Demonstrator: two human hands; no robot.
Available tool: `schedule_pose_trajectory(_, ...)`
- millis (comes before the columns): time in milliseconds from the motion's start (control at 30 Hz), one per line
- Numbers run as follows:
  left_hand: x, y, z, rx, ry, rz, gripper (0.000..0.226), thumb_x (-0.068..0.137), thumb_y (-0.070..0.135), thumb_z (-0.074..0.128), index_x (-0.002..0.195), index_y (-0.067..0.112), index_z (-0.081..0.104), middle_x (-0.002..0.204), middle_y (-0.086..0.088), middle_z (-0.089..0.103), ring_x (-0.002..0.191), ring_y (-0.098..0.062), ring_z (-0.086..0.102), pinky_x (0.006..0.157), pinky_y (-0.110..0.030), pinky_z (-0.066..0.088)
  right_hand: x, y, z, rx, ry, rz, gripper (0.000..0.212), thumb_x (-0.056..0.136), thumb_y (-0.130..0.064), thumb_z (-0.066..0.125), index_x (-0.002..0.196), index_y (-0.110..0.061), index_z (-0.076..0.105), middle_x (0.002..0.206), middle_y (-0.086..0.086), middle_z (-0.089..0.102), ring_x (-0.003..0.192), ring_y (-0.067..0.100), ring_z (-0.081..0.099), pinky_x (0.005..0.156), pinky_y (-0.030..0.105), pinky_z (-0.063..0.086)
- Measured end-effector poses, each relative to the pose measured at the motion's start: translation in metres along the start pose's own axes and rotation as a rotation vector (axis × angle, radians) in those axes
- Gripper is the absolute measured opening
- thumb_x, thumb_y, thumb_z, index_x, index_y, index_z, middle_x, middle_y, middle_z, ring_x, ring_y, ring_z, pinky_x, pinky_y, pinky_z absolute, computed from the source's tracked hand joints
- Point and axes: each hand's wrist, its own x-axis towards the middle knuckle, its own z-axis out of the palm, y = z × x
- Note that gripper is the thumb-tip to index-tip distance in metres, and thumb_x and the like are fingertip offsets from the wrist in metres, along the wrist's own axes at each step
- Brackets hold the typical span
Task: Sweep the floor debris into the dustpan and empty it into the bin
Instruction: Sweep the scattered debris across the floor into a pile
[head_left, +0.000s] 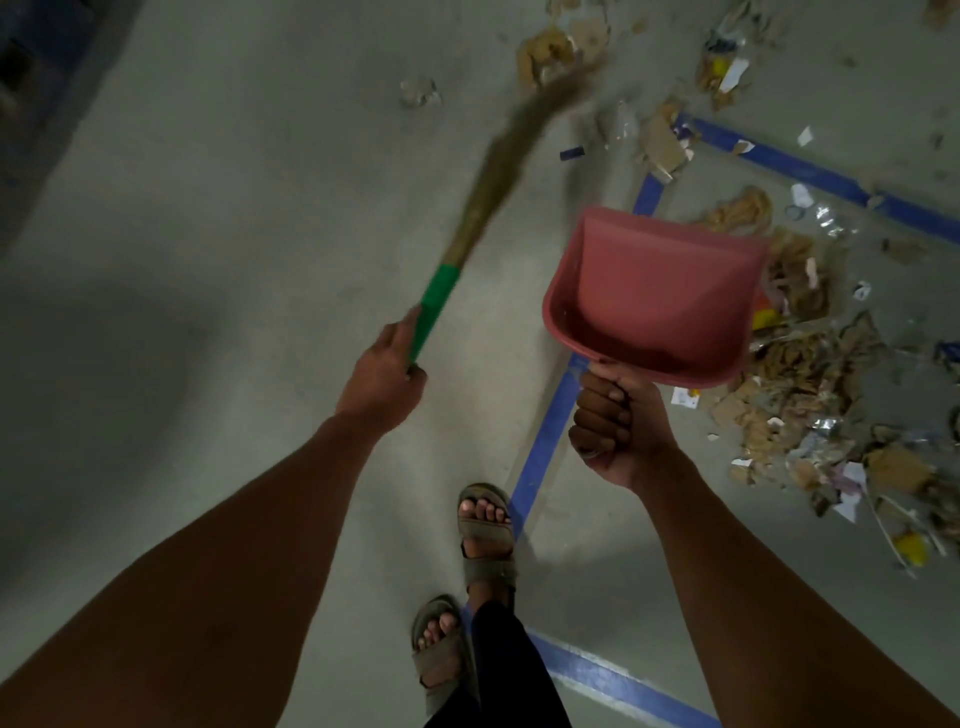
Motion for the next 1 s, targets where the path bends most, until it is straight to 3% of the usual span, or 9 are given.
schedule_pose_trajectory(133, 0.006, -0.029, -0.013, -0.048, 0.115, -0.335, 0.081, 0.092, 0.011, 0.059, 0.161, 0.029, 0.020, 0.123, -0.008, 0.057, 0.097, -0.029, 0.062, 0.082, -0.044, 0.059, 0.014, 0.003, 0.001, 0.015, -0.052, 0.040, 0.044, 0.103, -0.026, 0.038, 0.060, -0.024, 0.031, 0.046, -0.007, 0.011, 0.034, 0.009, 0.007, 0.034, 0.023, 0.014)
schedule_pose_trajectory(233, 0.027, -0.039, -0.015, -0.163, 0.074, -0.549, 0.068, 0.094, 0.017, 0.062, 0.155, 0.025, 0.033, 0.118, -0.008, 0.063, 0.089, -0.027, 0.068, 0.069, -0.038, 0.062, 0.021, 0.003, -0.001, -0.005, -0.056, 0.048, 0.042, 0.101, -0.025, 0.040, 0.062, -0.025, 0.026, 0.045, -0.008, 0.011, 0.034, 0.009, 0.007, 0.037, 0.023, 0.011)
schedule_pose_trajectory(300, 0.041, -0.036, -0.014, -0.135, -0.014, -0.586, 0.054, 0.093, 0.022, 0.063, 0.144, 0.021, 0.045, 0.114, -0.011, 0.066, 0.082, -0.026, 0.069, 0.061, -0.034, 0.060, 0.024, 0.002, -0.005, -0.016, -0.048, 0.049, 0.041, 0.098, -0.025, 0.045, 0.065, -0.026, 0.022, 0.046, -0.008, 0.011, 0.034, 0.009, 0.007, 0.039, 0.023, 0.010)
schedule_pose_trajectory(400, 0.054, -0.019, -0.001, -0.060, -0.146, -0.493, 0.065, 0.091, 0.022, 0.065, 0.151, 0.025, 0.041, 0.114, -0.008, 0.065, 0.080, -0.025, 0.069, 0.066, -0.035, 0.062, 0.028, 0.003, -0.012, 0.000, -0.048, 0.049, 0.041, 0.096, -0.024, 0.048, 0.066, -0.026, 0.020, 0.046, -0.008, 0.011, 0.034, 0.010, 0.009, 0.039, 0.023, 0.011)
schedule_pose_trajectory(467, 0.059, 0.001, 0.011, 0.004, -0.231, -0.378, 0.079, 0.091, 0.022, 0.065, 0.160, 0.032, 0.028, 0.115, -0.007, 0.060, 0.078, -0.023, 0.067, 0.057, -0.028, 0.055, 0.028, 0.004, -0.016, 0.013, -0.044, 0.037, 0.042, 0.092, -0.022, 0.053, 0.065, -0.026, 0.021, 0.046, -0.008, 0.011, 0.034, 0.010, 0.009, 0.038, 0.022, 0.012)
schedule_pose_trajectory(600, 0.067, 0.048, 0.036, 0.172, -0.443, -0.046, 0.085, 0.092, 0.016, 0.066, 0.163, 0.034, 0.023, 0.115, -0.014, 0.064, 0.079, -0.022, 0.065, 0.063, -0.029, 0.049, 0.026, 0.007, -0.023, 0.039, -0.040, 0.024, 0.056, 0.077, -0.019, 0.074, 0.065, -0.027, 0.020, 0.044, -0.008, 0.013, 0.033, 0.010, 0.011, 0.036, 0.020, 0.015)
schedule_pose_trajectory(733, 0.073, 0.084, 0.056, 0.230, -0.573, 0.288, 0.087, 0.087, 0.013, 0.065, 0.162, 0.033, 0.026, 0.105, -0.010, 0.067, 0.083, -0.021, 0.062, 0.069, -0.034, 0.050, 0.025, 0.004, -0.020, 0.038, -0.020, 0.004, 0.059, 0.074, -0.018, 0.077, 0.065, -0.026, 0.020, 0.044, -0.008, 0.015, 0.033, 0.010, 0.013, 0.036, 0.021, 0.017)
schedule_pose_trajectory(867, 0.073, 0.087, 0.050, 0.182, -0.532, 0.395, 0.085, 0.085, 0.010, 0.062, 0.160, 0.033, 0.030, 0.108, -0.007, 0.062, 0.091, -0.023, 0.059, 0.077, -0.040, 0.051, 0.026, -0.005, -0.009, 0.021, 0.021, -0.012, 0.053, 0.081, -0.021, 0.069, 0.066, -0.026, 0.018, 0.045, -0.008, 0.013, 0.034, 0.010, 0.011, 0.035, 0.020, 0.016)
schedule_pose_trajectory(1000, 0.069, 0.056, 0.021, 0.019, -0.322, 0.270, 0.089, 0.085, 0.008, 0.062, 0.160, 0.037, 0.025, 0.128, -0.006, 0.060, 0.105, -0.027, 0.061, 0.087, -0.037, 0.053, 0.031, -0.015, 0.008, 0.001, 0.024, -0.010, 0.044, 0.092, -0.023, 0.054, 0.067, -0.026, 0.018, 0.046, -0.008, 0.010, 0.034, 0.010, 0.008, 0.035, 0.022, 0.014)
